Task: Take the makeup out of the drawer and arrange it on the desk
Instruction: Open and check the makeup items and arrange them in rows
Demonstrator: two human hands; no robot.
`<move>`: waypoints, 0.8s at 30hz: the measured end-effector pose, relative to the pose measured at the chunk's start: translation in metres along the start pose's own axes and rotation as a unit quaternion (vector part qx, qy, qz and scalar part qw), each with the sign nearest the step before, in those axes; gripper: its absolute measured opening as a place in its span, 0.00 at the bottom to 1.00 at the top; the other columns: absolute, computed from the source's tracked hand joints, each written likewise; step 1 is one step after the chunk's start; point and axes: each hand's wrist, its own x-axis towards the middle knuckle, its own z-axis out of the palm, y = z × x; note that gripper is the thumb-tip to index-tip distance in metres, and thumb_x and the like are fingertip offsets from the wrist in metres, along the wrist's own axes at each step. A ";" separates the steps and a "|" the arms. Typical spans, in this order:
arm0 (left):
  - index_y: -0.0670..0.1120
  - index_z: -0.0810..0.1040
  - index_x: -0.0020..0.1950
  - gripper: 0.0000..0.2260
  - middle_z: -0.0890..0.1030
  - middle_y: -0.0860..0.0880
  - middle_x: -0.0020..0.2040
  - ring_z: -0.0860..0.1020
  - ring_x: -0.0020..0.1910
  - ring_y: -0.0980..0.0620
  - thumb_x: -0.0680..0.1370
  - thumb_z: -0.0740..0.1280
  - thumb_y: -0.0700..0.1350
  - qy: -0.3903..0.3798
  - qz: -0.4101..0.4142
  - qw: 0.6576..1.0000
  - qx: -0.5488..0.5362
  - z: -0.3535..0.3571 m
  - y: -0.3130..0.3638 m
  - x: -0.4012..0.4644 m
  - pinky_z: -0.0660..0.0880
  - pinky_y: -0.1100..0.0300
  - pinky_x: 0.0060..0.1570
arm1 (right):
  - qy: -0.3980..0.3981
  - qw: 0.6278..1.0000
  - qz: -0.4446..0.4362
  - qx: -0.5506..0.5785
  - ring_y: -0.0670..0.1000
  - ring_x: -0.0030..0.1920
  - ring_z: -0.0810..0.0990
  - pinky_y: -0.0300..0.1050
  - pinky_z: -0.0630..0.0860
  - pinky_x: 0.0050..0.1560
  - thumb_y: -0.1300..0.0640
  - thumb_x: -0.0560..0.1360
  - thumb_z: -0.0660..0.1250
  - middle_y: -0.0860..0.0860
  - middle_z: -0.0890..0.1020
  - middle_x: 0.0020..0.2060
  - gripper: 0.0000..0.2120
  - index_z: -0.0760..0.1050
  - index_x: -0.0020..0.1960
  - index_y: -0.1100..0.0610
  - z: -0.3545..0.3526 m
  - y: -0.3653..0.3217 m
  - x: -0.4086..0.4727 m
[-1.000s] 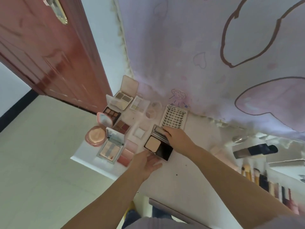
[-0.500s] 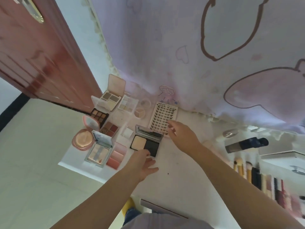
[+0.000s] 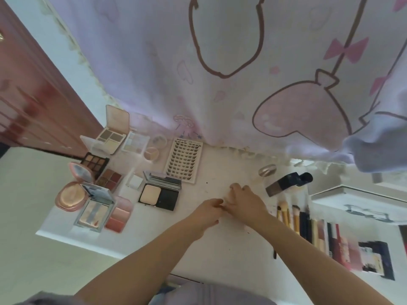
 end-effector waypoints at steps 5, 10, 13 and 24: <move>0.45 0.70 0.61 0.15 0.78 0.46 0.53 0.77 0.53 0.45 0.79 0.61 0.52 0.104 0.152 0.941 0.284 -0.005 -0.003 -0.015 0.73 0.54 0.50 | -0.022 0.940 -0.006 0.339 0.51 0.42 0.81 0.43 0.80 0.41 0.56 0.75 0.61 0.49 0.78 0.47 0.16 0.68 0.61 0.54 -0.029 -0.021 -0.018; 0.47 0.64 0.69 0.19 0.73 0.47 0.58 0.72 0.54 0.48 0.82 0.53 0.54 0.192 0.285 0.773 0.534 -0.030 -0.005 -0.042 0.72 0.57 0.48 | -0.038 0.957 -0.027 0.286 0.47 0.29 0.78 0.38 0.72 0.30 0.46 0.80 0.55 0.51 0.82 0.36 0.17 0.74 0.48 0.58 -0.044 -0.035 -0.037; 0.47 0.68 0.65 0.17 0.78 0.46 0.53 0.77 0.48 0.47 0.82 0.51 0.53 0.165 0.306 0.799 0.491 -0.046 -0.001 -0.067 0.76 0.49 0.48 | 0.000 0.976 -0.068 0.206 0.46 0.26 0.70 0.40 0.67 0.32 0.46 0.80 0.54 0.49 0.76 0.28 0.19 0.69 0.36 0.55 -0.045 -0.049 -0.044; 0.45 0.75 0.54 0.11 0.83 0.45 0.42 0.80 0.37 0.48 0.80 0.61 0.51 -0.079 0.197 0.968 0.131 -0.117 -0.006 -0.143 0.79 0.57 0.39 | -0.090 0.930 -0.232 0.271 0.46 0.53 0.79 0.43 0.79 0.53 0.58 0.80 0.60 0.46 0.80 0.52 0.09 0.77 0.52 0.47 -0.055 -0.091 -0.097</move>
